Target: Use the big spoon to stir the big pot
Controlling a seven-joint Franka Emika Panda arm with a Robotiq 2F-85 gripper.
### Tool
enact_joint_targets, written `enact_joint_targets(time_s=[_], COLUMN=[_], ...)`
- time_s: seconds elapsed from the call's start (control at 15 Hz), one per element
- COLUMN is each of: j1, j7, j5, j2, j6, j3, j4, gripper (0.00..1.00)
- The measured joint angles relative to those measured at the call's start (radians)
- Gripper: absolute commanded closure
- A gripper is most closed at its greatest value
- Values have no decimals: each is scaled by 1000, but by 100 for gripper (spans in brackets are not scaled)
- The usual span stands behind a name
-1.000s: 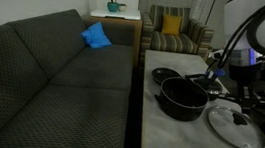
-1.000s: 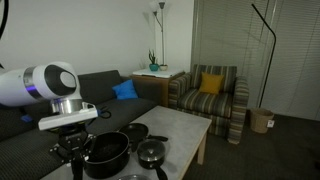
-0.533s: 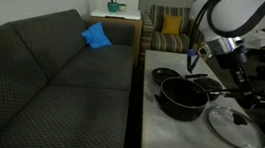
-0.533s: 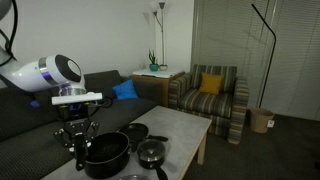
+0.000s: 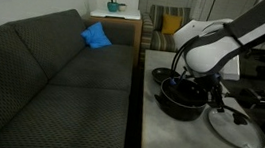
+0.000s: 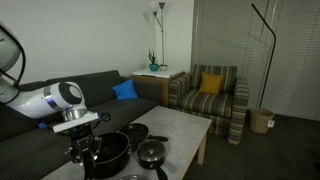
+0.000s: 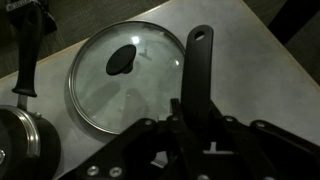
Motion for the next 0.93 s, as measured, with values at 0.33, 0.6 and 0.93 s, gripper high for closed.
enact_joint_targets(time_s=[0.33,0.6,0.93], j1=[60,81,82], j7=[119,169,203], j5=[-5,-10,-10], j2=[79,72,72], j6=[-15,-24,-23], j3=[-72,-100,-101], j4=[98,105,105], gripper=[93,48,12])
